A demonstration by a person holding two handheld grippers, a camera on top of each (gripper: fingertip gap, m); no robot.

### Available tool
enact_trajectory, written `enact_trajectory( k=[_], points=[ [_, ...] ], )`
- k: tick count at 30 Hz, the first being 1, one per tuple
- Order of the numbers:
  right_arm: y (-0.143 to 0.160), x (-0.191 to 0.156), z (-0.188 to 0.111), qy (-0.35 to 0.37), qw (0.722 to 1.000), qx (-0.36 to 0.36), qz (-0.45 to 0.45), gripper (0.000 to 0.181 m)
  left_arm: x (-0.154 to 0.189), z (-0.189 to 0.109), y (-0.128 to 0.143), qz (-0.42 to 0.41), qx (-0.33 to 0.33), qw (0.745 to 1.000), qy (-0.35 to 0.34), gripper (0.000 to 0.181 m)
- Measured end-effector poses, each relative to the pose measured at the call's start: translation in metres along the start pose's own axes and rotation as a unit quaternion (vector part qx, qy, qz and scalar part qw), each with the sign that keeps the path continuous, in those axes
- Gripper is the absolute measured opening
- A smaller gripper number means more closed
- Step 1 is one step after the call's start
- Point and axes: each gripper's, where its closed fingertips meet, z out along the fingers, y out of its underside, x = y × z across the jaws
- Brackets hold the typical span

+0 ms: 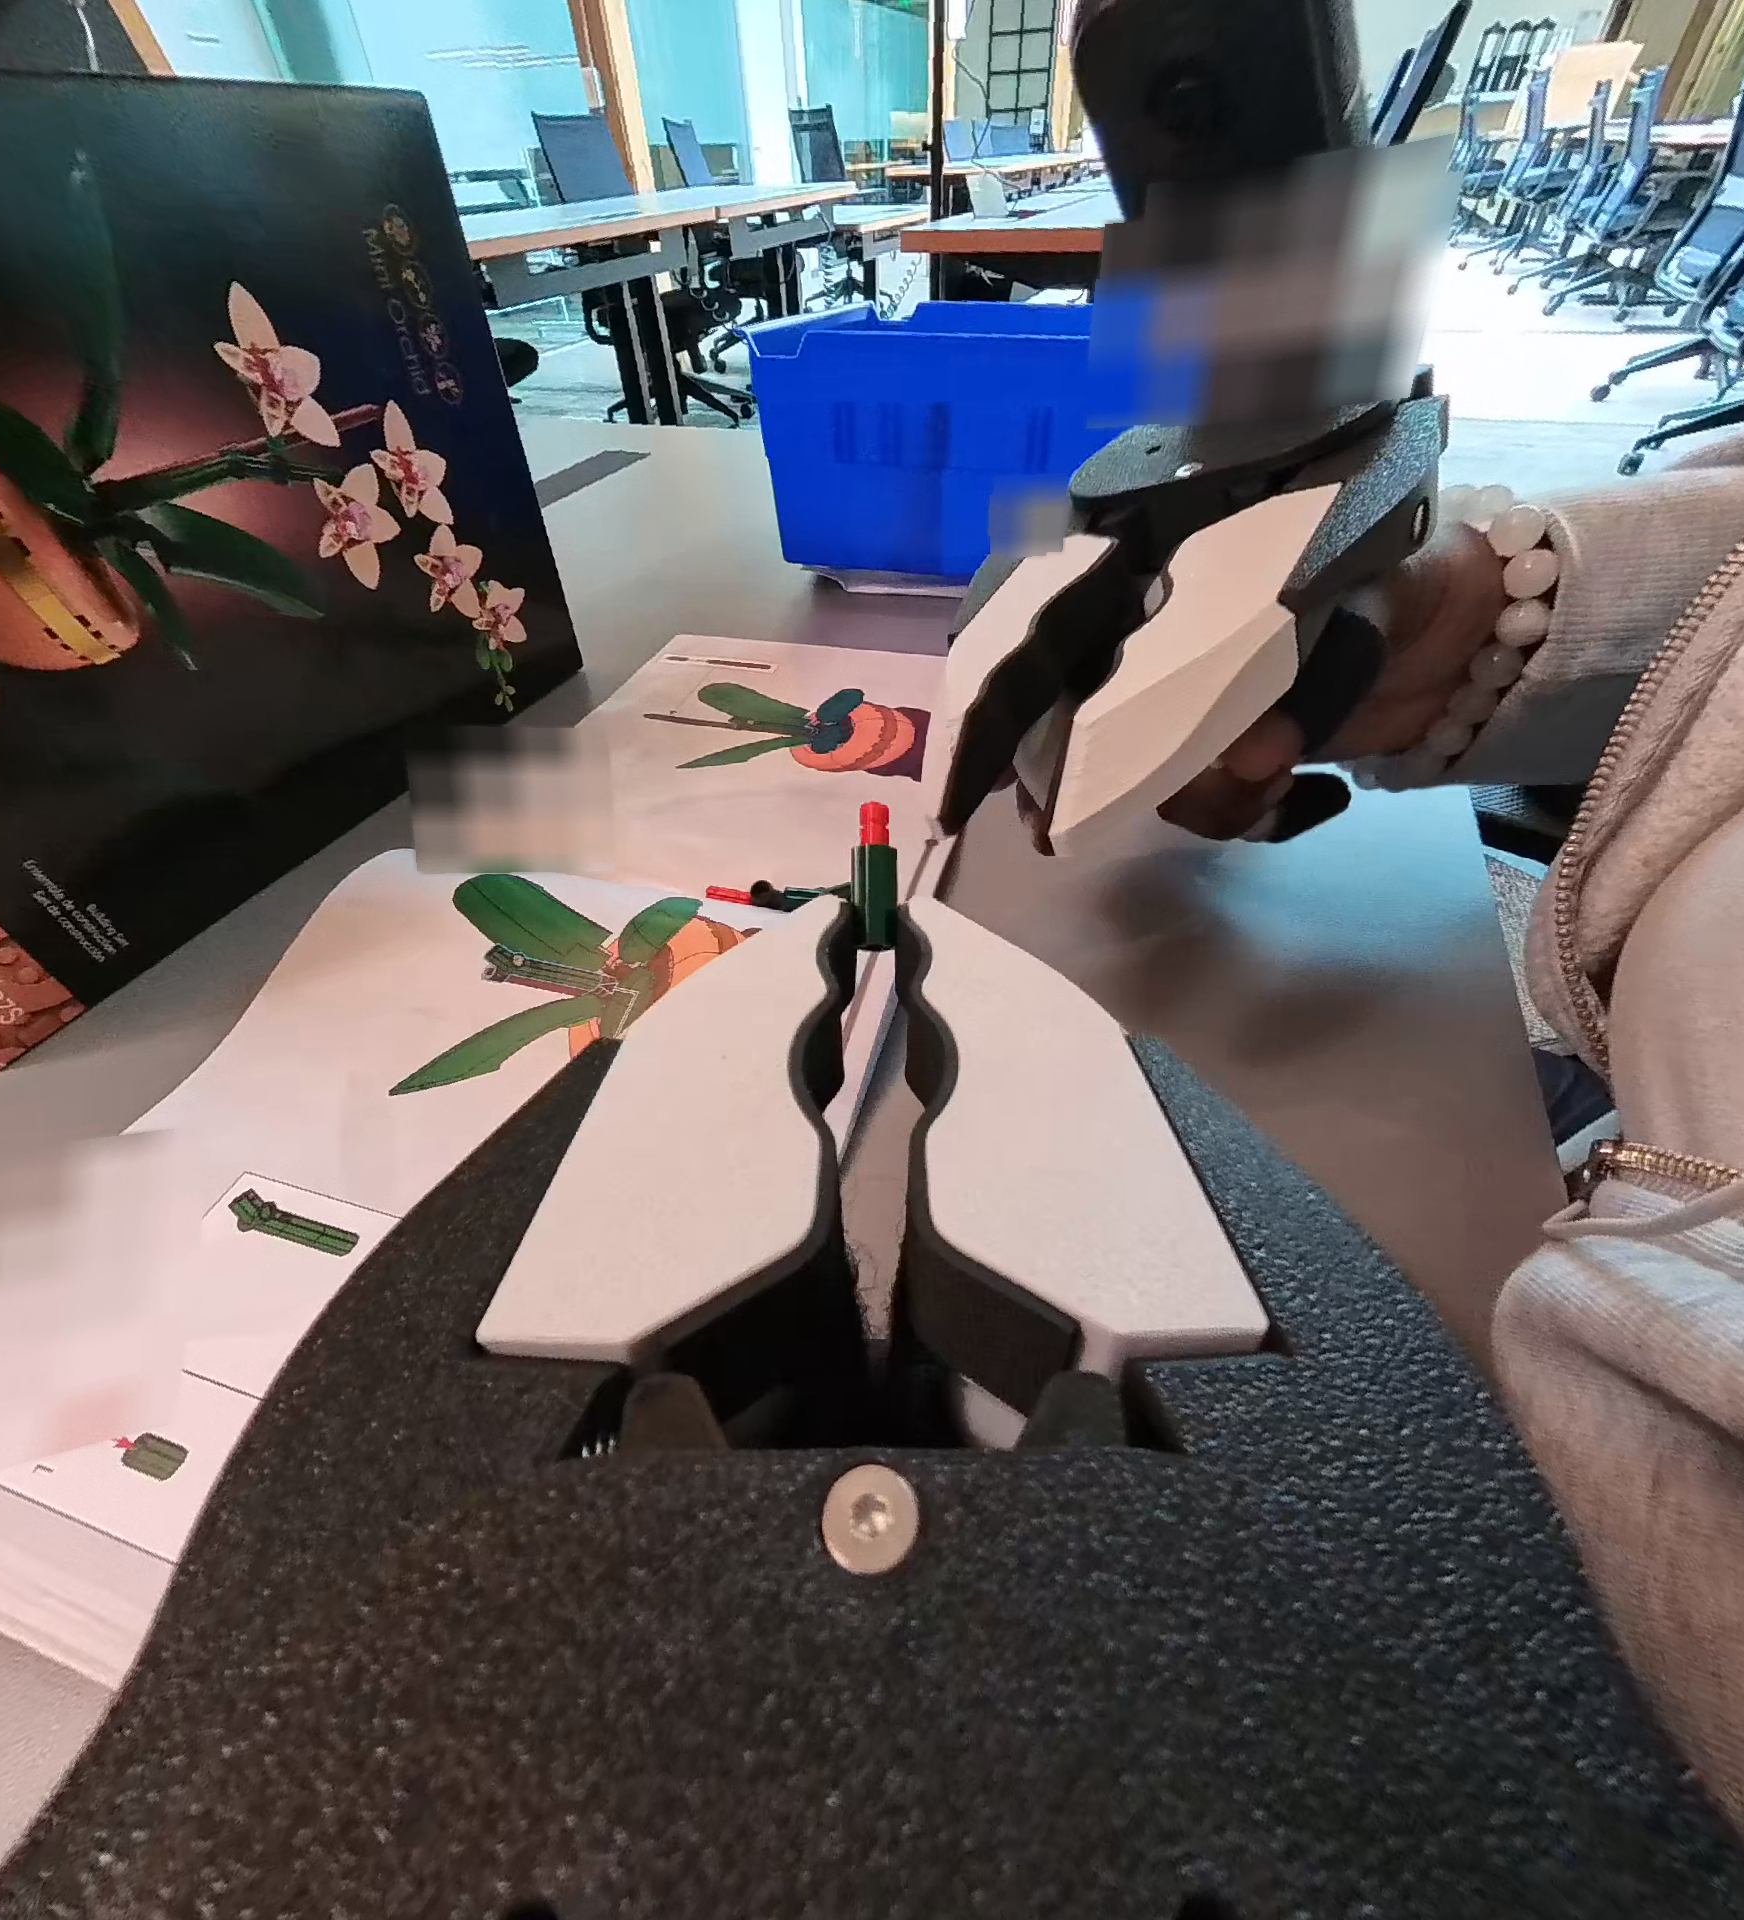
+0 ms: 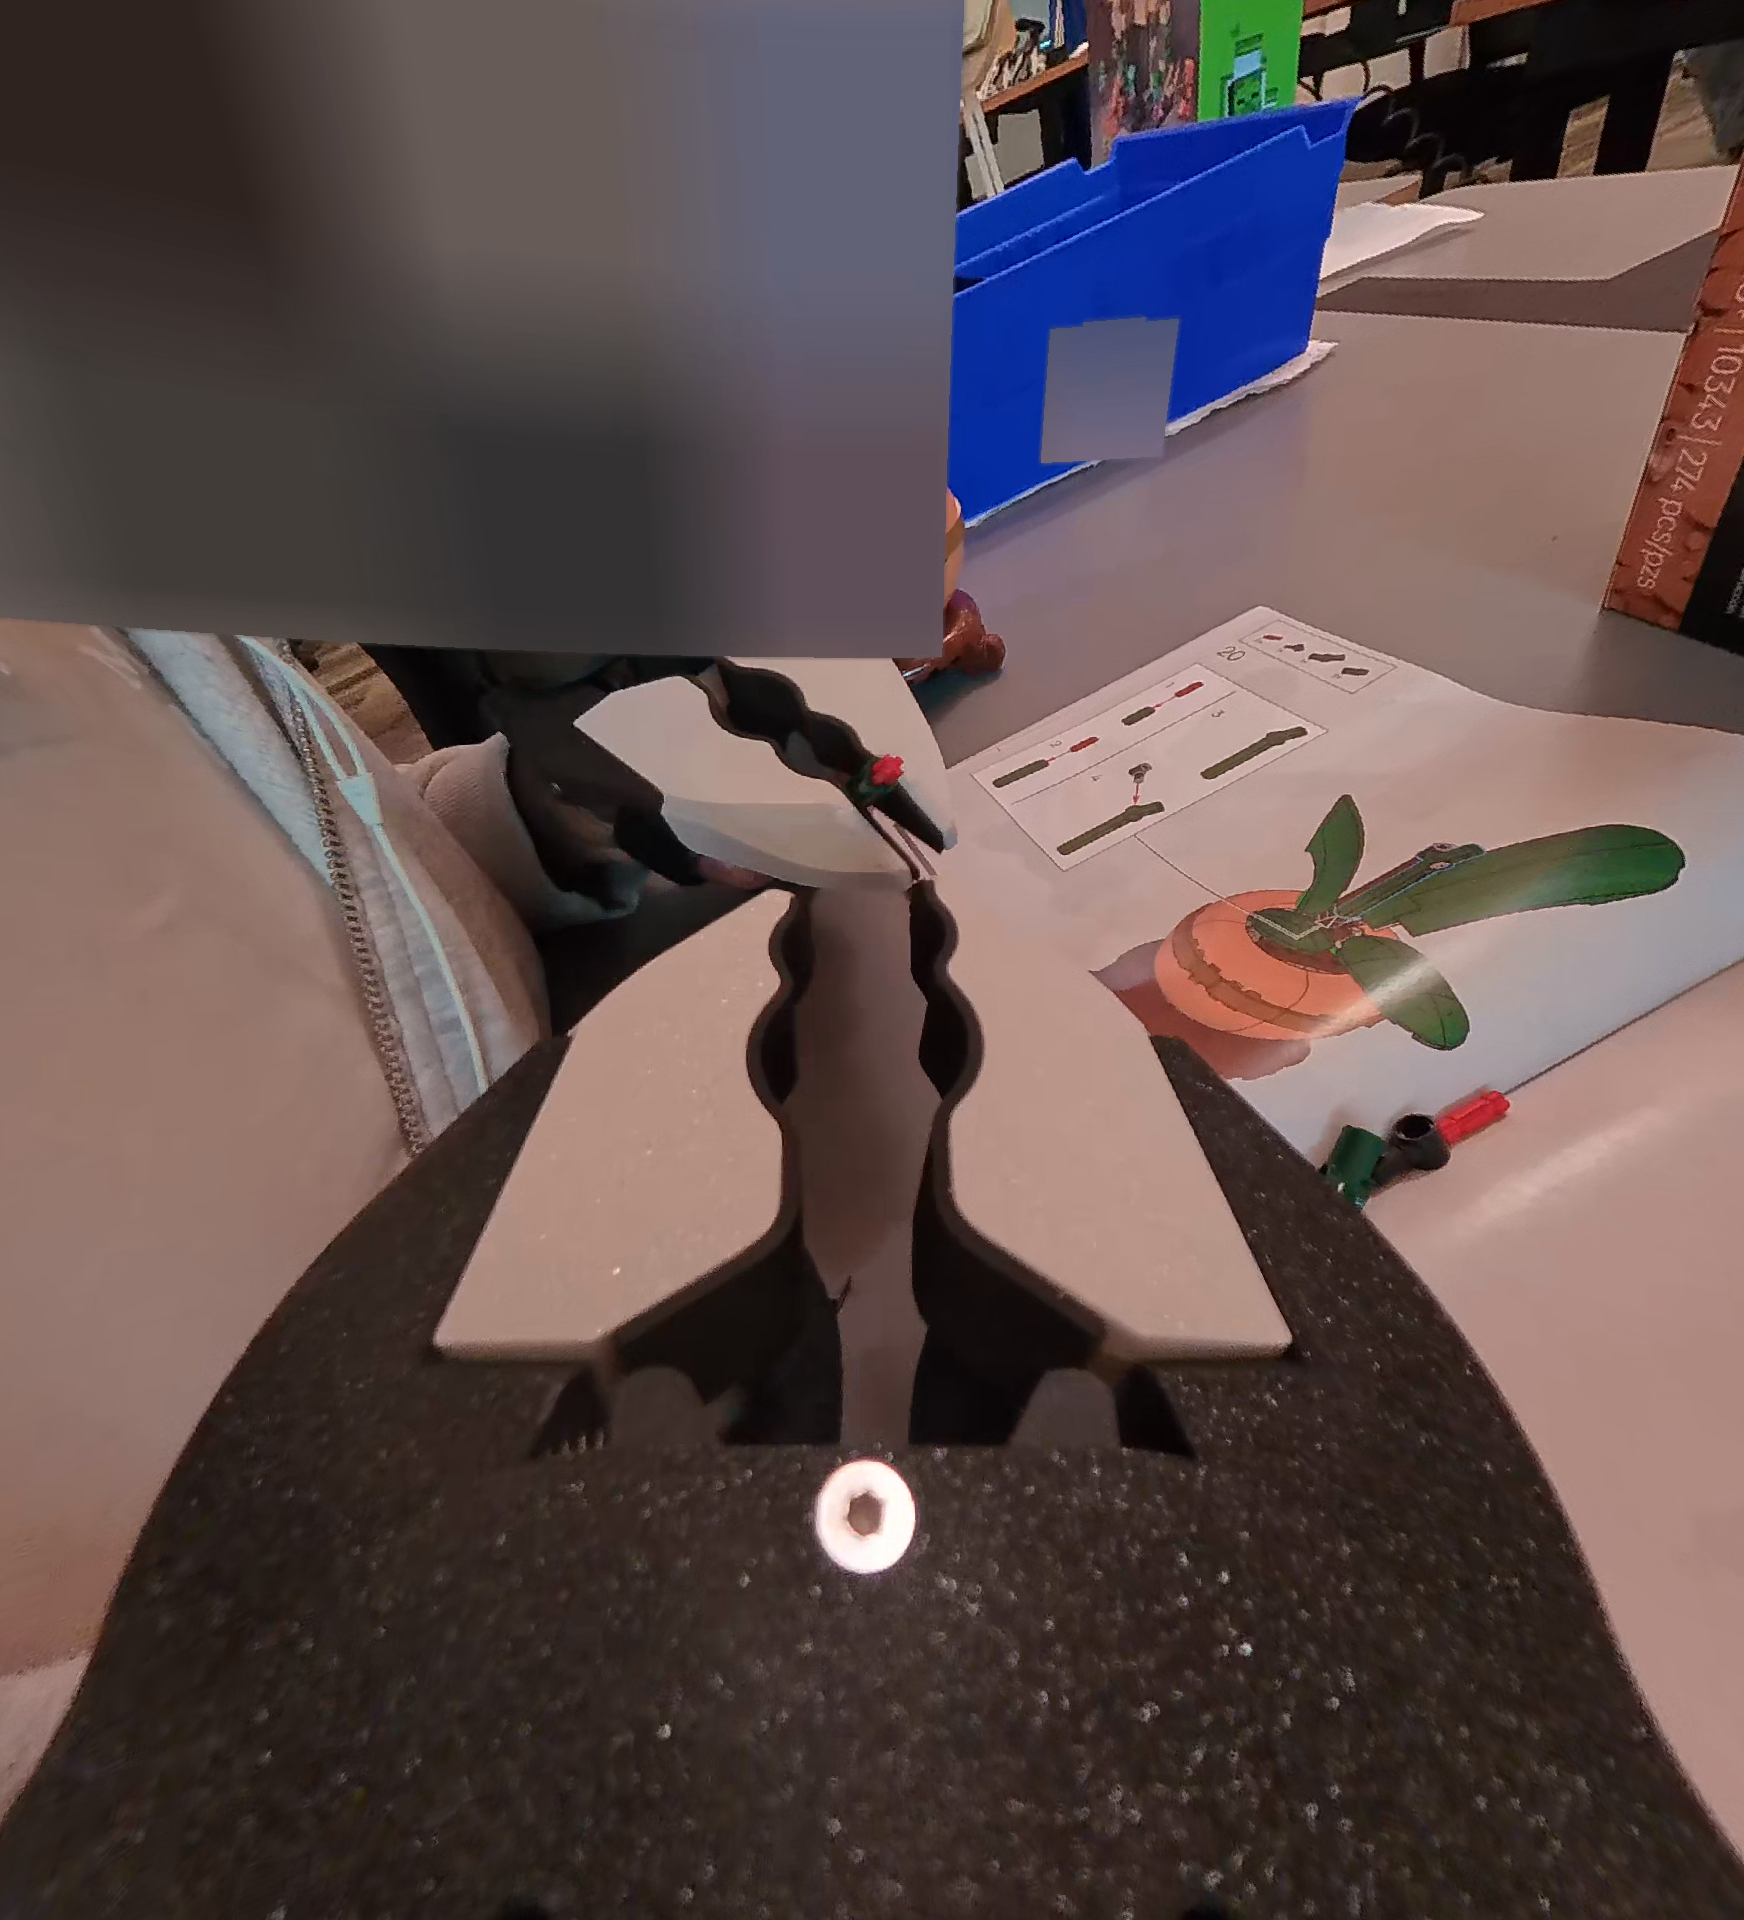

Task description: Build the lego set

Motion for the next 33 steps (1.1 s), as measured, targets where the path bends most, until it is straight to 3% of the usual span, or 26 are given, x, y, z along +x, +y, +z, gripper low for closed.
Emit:
enact_trajectory(
  k=[33],
  points=[
    [-0.021, -0.004, 0.014, -0.03, 0.998, 0.053, -0.01, 0.019, 0.007, 0.003, 0.001, 0.026, -0.007, 0.999, 0.018, 0.006]
  ],
)
